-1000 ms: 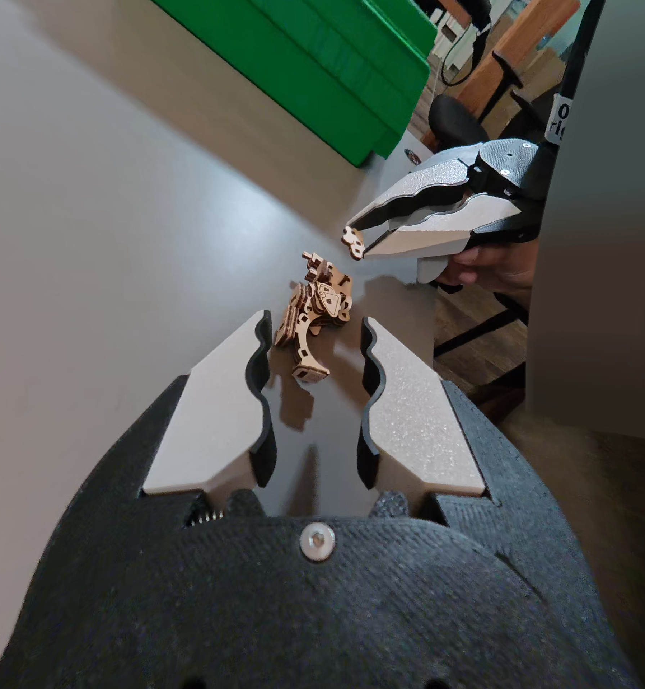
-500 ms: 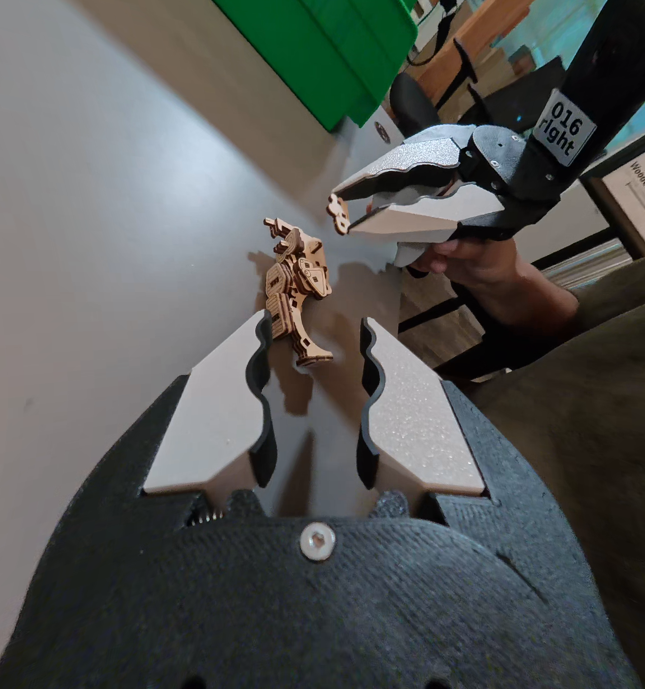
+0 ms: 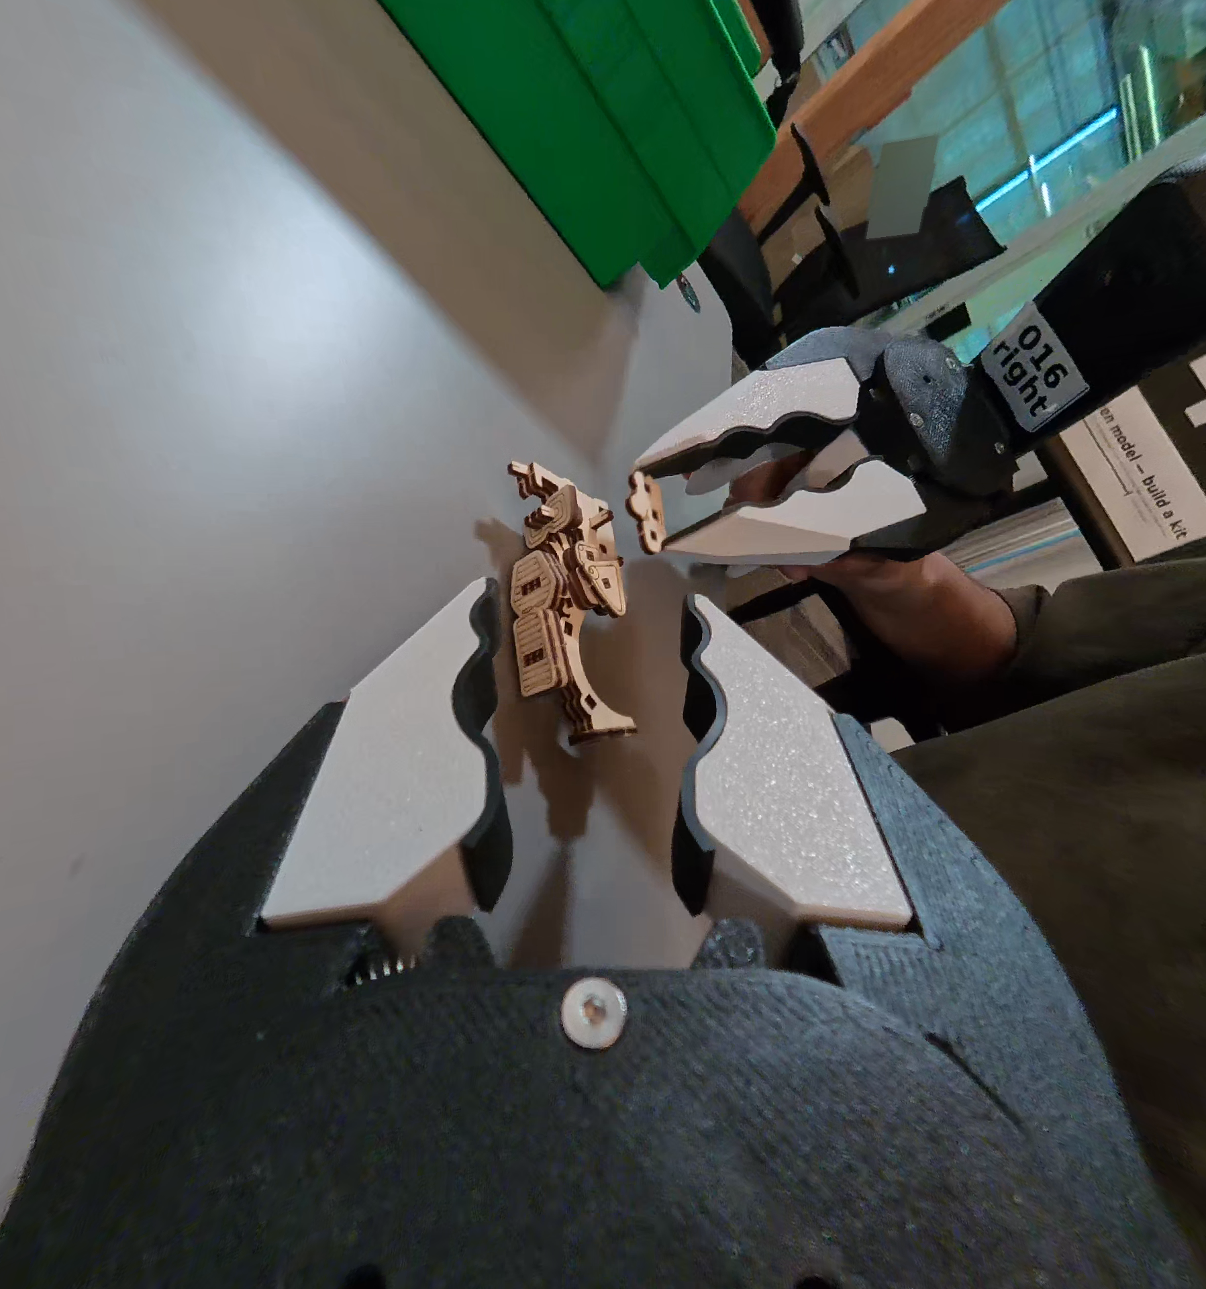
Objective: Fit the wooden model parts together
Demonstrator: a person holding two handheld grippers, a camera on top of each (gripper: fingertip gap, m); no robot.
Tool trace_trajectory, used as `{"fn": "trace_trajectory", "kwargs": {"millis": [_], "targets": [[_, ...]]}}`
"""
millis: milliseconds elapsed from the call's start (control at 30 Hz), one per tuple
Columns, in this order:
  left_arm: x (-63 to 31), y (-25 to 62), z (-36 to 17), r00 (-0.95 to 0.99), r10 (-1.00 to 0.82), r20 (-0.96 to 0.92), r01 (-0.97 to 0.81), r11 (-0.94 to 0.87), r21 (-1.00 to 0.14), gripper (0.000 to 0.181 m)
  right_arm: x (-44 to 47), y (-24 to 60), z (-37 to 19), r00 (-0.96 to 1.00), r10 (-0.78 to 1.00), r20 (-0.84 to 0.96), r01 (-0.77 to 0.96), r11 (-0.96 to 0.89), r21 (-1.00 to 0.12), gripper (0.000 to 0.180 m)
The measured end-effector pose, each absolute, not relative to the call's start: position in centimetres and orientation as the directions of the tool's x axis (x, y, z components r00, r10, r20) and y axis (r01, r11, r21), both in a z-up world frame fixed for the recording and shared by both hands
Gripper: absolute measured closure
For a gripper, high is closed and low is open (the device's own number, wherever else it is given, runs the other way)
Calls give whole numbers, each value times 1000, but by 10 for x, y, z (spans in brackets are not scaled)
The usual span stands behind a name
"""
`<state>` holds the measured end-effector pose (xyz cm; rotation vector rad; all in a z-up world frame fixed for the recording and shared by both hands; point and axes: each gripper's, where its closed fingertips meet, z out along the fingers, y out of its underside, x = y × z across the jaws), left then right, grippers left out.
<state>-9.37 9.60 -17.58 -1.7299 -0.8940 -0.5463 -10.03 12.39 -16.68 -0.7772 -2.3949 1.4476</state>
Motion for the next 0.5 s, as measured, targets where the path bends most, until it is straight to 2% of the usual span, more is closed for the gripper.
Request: {"fn": "trace_trajectory", "kwargs": {"millis": [167,400,500], "targets": [[-90,103,-179,632,289,719,775,-211,-596,138,-104,125,-168,-827,561,-42,306,386,-870,158],[-91,107,-185,617,297,729,787,-240,-568,155,-105,128,-171,-829,550,-96,343,366,-865,158],[-92,109,-185,616,290,733,788,-247,-564,156,-102,129,-170,-845,526,-93,330,377,-866,158]]}}
